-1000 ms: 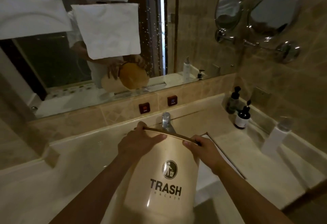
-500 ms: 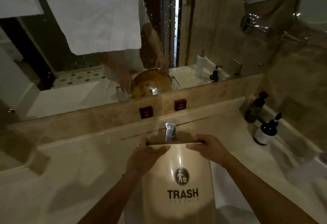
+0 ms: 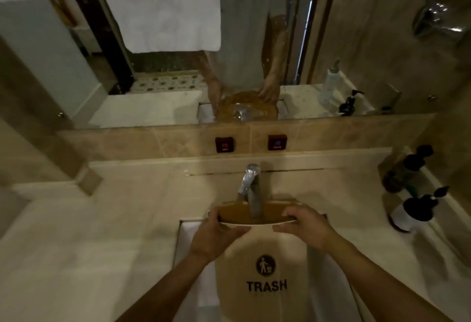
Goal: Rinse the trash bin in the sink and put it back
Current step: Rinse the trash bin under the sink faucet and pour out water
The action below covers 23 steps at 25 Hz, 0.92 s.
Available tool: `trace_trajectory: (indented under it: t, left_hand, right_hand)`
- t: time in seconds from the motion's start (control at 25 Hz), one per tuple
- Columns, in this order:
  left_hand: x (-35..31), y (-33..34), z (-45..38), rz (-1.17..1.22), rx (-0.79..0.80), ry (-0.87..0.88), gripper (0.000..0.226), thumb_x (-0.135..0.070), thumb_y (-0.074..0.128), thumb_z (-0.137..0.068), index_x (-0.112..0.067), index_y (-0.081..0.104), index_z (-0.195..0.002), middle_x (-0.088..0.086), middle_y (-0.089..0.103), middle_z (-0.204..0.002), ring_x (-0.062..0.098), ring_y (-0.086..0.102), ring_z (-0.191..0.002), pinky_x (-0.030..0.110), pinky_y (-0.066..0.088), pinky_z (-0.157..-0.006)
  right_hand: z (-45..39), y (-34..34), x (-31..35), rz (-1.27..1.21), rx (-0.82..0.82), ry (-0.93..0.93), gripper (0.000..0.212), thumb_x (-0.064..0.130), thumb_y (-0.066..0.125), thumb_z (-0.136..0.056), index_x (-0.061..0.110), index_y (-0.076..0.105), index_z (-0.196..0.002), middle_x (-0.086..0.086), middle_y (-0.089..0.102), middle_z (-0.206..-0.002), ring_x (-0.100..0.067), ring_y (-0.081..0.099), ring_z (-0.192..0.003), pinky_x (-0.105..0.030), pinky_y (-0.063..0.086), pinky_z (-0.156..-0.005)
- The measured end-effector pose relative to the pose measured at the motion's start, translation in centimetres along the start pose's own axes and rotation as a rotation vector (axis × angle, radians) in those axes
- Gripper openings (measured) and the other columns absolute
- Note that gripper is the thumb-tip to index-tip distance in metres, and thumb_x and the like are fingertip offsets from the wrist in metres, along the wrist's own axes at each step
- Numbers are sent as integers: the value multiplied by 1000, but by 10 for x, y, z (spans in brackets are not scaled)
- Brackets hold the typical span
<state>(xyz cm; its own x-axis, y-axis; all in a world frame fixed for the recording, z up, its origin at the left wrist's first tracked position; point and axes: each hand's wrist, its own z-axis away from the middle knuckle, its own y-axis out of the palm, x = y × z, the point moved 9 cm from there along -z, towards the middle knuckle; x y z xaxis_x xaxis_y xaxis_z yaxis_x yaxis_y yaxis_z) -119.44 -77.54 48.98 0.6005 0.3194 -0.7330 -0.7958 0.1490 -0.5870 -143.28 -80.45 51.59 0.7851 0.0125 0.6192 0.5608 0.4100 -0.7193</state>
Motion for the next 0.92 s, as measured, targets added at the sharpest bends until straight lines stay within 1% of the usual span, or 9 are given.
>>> trace_trajectory:
  t: [0.08, 0.2, 0.28, 0.4, 0.48, 0.56, 0.64, 0.76, 0.92]
  left_hand:
    - [5, 10, 8, 41, 37, -46, 92, -77, 74, -52, -31, 42, -125, -9, 65, -109, 9, 65, -95, 27, 56, -81]
    - [3, 16, 14, 133, 80, -50, 86, -64, 79, -63, -25, 40, -130, -6, 67, -105, 6, 68, -86, 20, 55, -72]
    - [3, 17, 15, 156, 134, -46, 97, -72, 78, -57, -24, 41, -133, -4, 64, -113, 10, 66, -98, 31, 56, -85]
    - [9, 9, 9, -223, 163, -27, 123, -95, 63, -38, -39, 31, -142, 4, 36, -146, 24, 38, -137, 46, 40, -109]
    - [-5, -7, 3, -383, 117, 38, 116, -100, 49, -43, -49, 23, -144, 7, 19, -158, 30, 24, -144, 55, 29, -113]
    - [-39, -27, -6, -390, -15, 171, 92, -89, 47, -66, -49, 22, -145, -1, 26, -158, 24, 27, -144, 59, 22, -114]
    - [-71, -34, -20, -562, -116, 308, 75, -65, 51, -86, -42, 18, -149, -3, 42, -151, 20, 38, -138, 57, 19, -115]
    - [-94, -12, -36, -863, -84, 421, 75, -48, 51, -94, -34, 7, -152, 2, 60, -131, 25, 50, -125, 54, 19, -116]
    - [-110, 8, -48, -1106, -76, 523, 69, -29, 48, -96, -17, 11, -154, 8, 62, -124, 32, 53, -117, 51, 23, -114]
  right_hand:
    - [-1, 1, -4, 93, 41, 4, 36, 72, 67, -69, 37, 61, -75, 11, 59, -93, -4, 54, -86, -20, 40, -66]
    - [1, -2, -3, 142, 41, 2, 32, 75, 67, -68, 45, 55, -68, 14, 58, -104, -1, 50, -94, -13, 32, -63]
    - [2, -4, 3, 179, 37, 1, 36, 84, 62, -62, 48, 57, -69, 17, 57, -115, -3, 51, -105, -18, 38, -75]
    - [3, 0, 16, 326, 49, -44, 47, 86, 57, -64, 44, 62, -85, 16, 53, -127, -12, 34, -134, -41, 24, -106]
    - [3, 1, 31, 355, 30, -123, 60, 85, 53, -67, 40, 63, -105, 17, 49, -136, -14, 21, -143, -47, 9, -115]
    - [1, 3, 41, 373, 18, -175, 62, 84, 51, -70, 39, 61, -112, 17, 53, -130, -13, 31, -136, -41, 16, -111]
    - [-1, 10, 48, 407, 37, -184, 62, 84, 49, -73, 39, 61, -113, 16, 55, -124, -11, 40, -129, -39, 19, -110]
    - [-5, 18, 51, 464, 66, -170, 64, 86, 45, -74, 44, 60, -120, 16, 58, -130, -13, 38, -134, -47, 14, -117]
    - [-17, 28, 35, 501, 80, -112, 78, 100, 30, -60, 55, 62, -115, 18, 67, -118, -13, 53, -119, -36, 35, -105]
